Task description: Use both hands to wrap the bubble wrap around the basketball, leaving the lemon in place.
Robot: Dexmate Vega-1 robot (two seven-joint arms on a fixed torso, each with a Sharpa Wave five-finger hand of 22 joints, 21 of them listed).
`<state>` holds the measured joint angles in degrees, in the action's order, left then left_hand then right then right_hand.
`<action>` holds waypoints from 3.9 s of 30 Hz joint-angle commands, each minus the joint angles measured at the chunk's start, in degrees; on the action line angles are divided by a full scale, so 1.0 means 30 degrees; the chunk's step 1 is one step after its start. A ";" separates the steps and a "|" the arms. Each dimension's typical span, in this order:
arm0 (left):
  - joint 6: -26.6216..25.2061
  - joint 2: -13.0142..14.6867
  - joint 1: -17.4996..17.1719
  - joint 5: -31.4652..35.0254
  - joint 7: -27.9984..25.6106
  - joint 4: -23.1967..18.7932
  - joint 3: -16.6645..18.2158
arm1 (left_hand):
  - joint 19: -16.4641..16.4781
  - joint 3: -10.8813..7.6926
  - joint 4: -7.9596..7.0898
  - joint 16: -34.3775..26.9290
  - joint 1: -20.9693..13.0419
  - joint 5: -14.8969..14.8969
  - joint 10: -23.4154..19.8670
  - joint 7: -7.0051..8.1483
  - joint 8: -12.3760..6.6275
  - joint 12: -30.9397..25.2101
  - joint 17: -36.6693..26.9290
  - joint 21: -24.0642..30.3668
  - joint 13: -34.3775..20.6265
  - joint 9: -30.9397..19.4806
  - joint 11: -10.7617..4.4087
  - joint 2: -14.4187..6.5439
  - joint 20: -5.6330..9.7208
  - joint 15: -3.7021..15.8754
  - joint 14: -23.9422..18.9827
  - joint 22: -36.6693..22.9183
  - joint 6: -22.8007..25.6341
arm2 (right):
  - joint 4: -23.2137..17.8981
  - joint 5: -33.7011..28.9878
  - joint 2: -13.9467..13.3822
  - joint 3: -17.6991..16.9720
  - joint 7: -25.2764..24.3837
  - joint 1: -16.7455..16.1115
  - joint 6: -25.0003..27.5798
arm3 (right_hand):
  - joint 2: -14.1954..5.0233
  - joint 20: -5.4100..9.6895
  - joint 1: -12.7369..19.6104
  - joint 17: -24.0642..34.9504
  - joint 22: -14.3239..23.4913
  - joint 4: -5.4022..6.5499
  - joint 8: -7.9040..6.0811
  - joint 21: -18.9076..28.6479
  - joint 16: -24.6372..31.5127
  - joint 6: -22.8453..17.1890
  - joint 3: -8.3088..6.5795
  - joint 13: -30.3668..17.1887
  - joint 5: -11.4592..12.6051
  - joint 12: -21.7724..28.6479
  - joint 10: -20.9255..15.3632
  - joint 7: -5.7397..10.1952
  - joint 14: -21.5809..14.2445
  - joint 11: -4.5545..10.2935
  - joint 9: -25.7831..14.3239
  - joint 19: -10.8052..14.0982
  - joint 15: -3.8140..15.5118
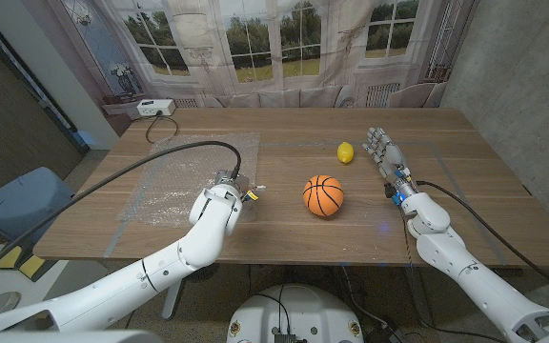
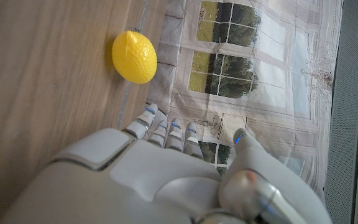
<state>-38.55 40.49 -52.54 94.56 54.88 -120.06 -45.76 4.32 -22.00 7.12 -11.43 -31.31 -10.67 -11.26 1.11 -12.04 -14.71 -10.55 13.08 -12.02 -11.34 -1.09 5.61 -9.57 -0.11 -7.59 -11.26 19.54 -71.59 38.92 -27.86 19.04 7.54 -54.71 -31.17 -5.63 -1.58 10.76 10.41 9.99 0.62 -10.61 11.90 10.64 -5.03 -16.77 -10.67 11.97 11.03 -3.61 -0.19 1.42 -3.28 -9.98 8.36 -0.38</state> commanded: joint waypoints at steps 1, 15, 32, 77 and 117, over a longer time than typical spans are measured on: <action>0.1030 -0.1355 -0.2028 0.3536 -0.3885 0.1511 0.1031 | 0.1875 -0.0644 0.0718 -0.0576 -0.2078 -0.0127 -0.2615 -0.0318 -0.1555 -0.0614 -0.0031 0.0755 -0.0153 -0.0244 -0.0984 -0.1392 0.0200 0.1150 -0.2552 -0.0173 0.4071 | 0.0191 -0.0183 0.0379 -0.0126 -0.0564 -0.0218 -0.0511 | 0.0045 -0.0042 -0.0078 -0.0003 0.0084 -0.0086 -0.0125 0.0028 0.0175 -0.0214 -0.0066 -0.0044 0.0089 0.0127 -0.0212 0.0023 -0.0167 0.0047 -0.0103 0.0198 0.0001; 0.0532 -0.2038 -0.3204 0.3030 -0.8507 0.2450 0.2229 | 0.3804 -0.1789 0.1137 -0.1115 -0.8732 -0.0349 -0.7689 -0.0428 -0.5201 -0.1127 -0.0062 0.1724 -0.0273 -0.1105 -0.2351 -0.3517 0.1042 0.2866 -0.6290 -0.0339 1.2075 | -0.0390 -0.0890 0.0351 0.0012 -0.1603 -0.0343 -0.0269 | 0.0063 -0.0050 -0.0113 -0.0003 0.0085 -0.0092 -0.0117 0.0031 0.0168 -0.0253 -0.0051 -0.0044 0.0089 0.0122 -0.0243 0.0041 -0.0220 0.0025 -0.0104 0.0249 -0.0022; 0.0538 -0.1643 -0.4054 -0.8285 -1.5787 0.0152 0.5229 | 0.4092 -0.1414 0.0877 -0.1212 -0.9071 -0.0334 -0.8280 -0.0582 -0.5747 -0.1162 -0.0171 0.1956 -0.0458 -0.1669 -0.2402 -0.3761 0.1027 0.2661 -0.6510 -0.0377 1.2000 | -0.1450 -0.2027 0.0052 0.0438 -0.2692 0.0124 0.0735 | 0.0091 -0.0089 -0.0121 -0.0009 0.0085 -0.0132 -0.0105 -0.0011 0.0122 -0.0292 -0.0044 -0.0043 0.0095 0.0100 -0.0231 0.0047 -0.0191 0.0016 -0.0105 0.0195 -0.0015; 0.9304 0.3194 -0.0646 -2.4064 -1.8202 -0.1007 0.6577 | 0.3609 -0.0659 0.0728 -0.0764 -0.9459 -0.0284 -0.7760 -0.0638 -0.6598 -0.0559 -0.0186 0.1960 -0.0682 -0.2531 -0.2335 -0.3942 0.1315 0.2629 -0.5566 -0.0368 1.1791 | -0.1793 -0.2370 -0.0049 0.0218 -0.3212 -0.0124 0.0104 | 0.0096 -0.0090 -0.0125 -0.0016 0.0088 -0.0217 -0.0057 -0.0072 0.0071 -0.0271 -0.0054 -0.0042 0.0104 0.0067 -0.0203 0.0051 -0.0158 0.0040 -0.0107 0.0099 -0.0011; 1.0643 0.0681 0.4232 -2.2868 -1.4762 0.0654 0.2069 | 0.3555 -0.0264 0.0745 -0.0681 -0.9758 -0.0333 -0.8025 -0.0642 -0.6720 -0.0411 -0.0132 0.2064 -0.0791 -0.2323 -0.2318 -0.3970 0.1229 0.2640 -0.5688 -0.0352 1.1845 | -0.0895 -0.0858 -0.0359 -0.0841 -0.1744 -0.1089 -0.1427 | 0.0096 -0.0096 -0.0138 -0.0019 0.0088 -0.0296 -0.0045 -0.0082 0.0059 -0.0283 -0.0065 -0.0041 0.0108 0.0053 -0.0201 0.0044 -0.0169 0.0058 -0.0108 0.0106 -0.0007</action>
<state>-6.24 44.99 -43.10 21.72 8.74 -119.43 -35.76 15.13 -23.09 9.48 -13.52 -60.06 -11.28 -34.80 -0.81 -31.83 -16.09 -10.94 18.87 -14.26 -16.37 -8.02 -6.23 -5.62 2.46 -24.46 -12.12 54.62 -74.61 35.31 -28.50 17.42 1.20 -57.07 -34.43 -5.40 -1.78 10.55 10.41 9.99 0.06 -10.60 11.64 10.64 -5.63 -16.84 -10.68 11.97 11.03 -3.91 0.00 1.03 -2.96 -9.98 8.57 -0.40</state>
